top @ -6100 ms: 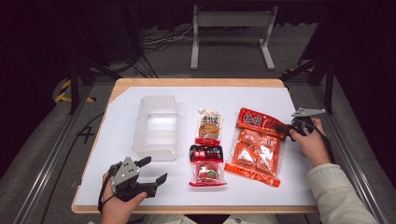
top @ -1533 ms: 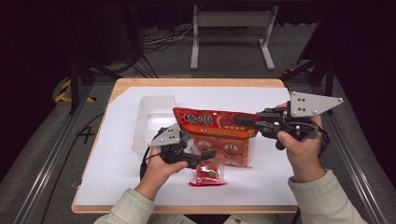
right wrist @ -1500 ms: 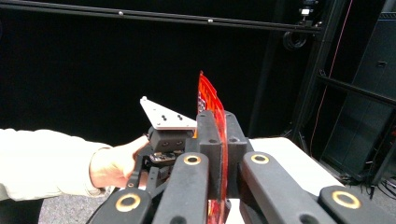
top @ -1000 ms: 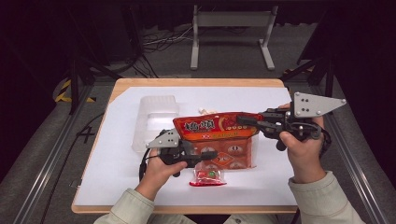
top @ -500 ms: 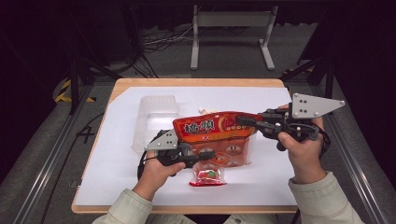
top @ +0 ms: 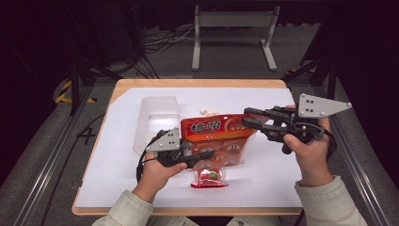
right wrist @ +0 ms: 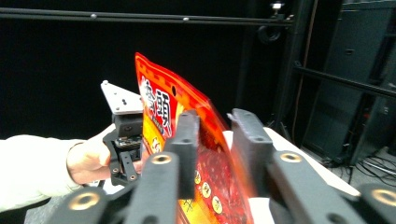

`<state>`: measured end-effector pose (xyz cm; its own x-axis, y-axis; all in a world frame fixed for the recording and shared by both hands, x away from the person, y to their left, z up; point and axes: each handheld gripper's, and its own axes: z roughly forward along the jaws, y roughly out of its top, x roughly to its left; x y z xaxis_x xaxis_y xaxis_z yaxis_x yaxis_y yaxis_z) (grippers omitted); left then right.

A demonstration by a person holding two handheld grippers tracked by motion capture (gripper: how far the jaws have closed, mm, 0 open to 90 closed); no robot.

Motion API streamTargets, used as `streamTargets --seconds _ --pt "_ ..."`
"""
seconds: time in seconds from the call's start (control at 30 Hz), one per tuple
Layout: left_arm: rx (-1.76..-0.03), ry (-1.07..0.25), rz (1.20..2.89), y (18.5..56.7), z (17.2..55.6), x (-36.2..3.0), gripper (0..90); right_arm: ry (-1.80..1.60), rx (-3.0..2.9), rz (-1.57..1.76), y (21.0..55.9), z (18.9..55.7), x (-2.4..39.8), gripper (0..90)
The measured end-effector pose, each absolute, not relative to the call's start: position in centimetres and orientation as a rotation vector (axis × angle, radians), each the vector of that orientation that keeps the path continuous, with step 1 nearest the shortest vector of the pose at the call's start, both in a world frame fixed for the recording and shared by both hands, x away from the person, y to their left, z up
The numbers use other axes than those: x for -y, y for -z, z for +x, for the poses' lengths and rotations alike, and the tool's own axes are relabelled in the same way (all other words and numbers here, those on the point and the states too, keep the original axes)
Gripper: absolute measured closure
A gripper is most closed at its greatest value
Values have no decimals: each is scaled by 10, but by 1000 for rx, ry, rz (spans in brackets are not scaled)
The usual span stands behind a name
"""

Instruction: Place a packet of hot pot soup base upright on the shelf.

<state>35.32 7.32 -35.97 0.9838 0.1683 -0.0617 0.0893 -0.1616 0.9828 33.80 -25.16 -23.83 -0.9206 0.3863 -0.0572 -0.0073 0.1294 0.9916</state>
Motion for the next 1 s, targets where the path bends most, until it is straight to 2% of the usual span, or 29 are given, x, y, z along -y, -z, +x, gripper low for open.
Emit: streamTargets --seconds 0.33,0.53,0.73,1.0 --pt "-222 -86 1713 348 358 -78 707 -1805 -1997 590 257 326 291 535" --pt "-241 -118 1702 336 363 -83 707 -1749 -1999 713 283 327 308 542" --pt "-253 -129 1661 323 372 -91 707 -1699 -2017 777 293 330 318 557" --pt "-284 -181 1654 311 382 -101 707 -1646 -2020 853 308 335 329 518"
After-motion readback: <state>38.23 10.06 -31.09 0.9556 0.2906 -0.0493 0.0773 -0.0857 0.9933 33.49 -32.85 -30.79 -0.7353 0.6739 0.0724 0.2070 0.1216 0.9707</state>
